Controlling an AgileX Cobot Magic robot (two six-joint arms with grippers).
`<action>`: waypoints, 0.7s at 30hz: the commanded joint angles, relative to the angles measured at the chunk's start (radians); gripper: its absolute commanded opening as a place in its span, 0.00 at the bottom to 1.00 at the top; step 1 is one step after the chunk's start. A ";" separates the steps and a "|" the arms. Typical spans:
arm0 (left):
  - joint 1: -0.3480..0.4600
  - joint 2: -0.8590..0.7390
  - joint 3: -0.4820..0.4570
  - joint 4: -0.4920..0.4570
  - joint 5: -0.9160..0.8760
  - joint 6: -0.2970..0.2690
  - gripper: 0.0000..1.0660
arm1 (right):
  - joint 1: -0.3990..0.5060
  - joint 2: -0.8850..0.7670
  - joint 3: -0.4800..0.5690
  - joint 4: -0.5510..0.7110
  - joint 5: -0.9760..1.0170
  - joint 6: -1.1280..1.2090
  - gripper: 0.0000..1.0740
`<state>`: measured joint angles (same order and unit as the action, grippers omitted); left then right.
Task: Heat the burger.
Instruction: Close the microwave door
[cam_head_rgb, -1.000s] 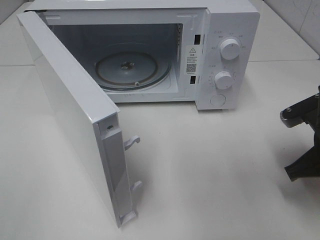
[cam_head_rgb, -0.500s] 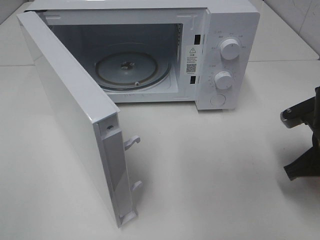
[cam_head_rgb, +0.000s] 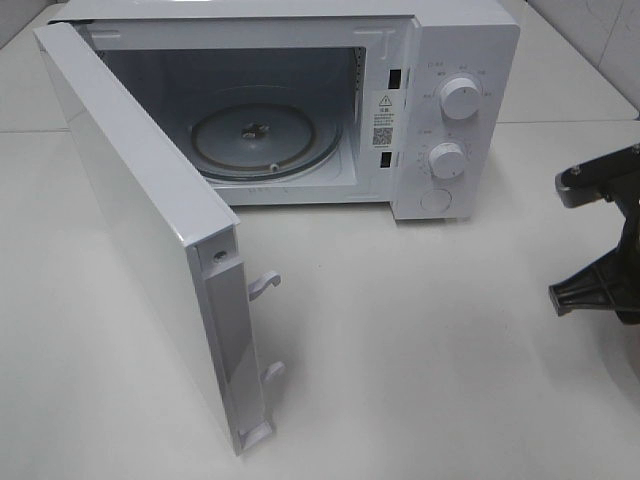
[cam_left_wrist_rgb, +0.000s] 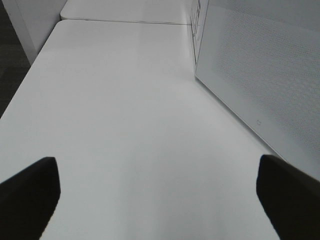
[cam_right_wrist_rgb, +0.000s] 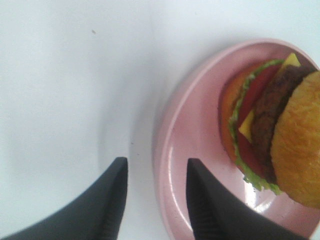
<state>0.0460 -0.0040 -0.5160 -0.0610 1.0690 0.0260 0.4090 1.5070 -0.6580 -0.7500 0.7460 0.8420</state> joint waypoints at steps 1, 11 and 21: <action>-0.002 -0.013 0.001 -0.001 0.000 -0.002 0.94 | -0.002 -0.139 -0.031 0.143 -0.058 -0.213 0.37; -0.002 -0.013 0.001 -0.001 0.000 -0.002 0.94 | -0.002 -0.459 -0.038 0.501 -0.054 -0.673 0.81; -0.002 -0.013 0.001 -0.001 0.000 -0.002 0.94 | -0.002 -0.749 -0.037 0.737 0.202 -0.881 0.84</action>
<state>0.0460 -0.0040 -0.5160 -0.0610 1.0690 0.0260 0.4090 0.7690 -0.6920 -0.0310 0.9200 -0.0100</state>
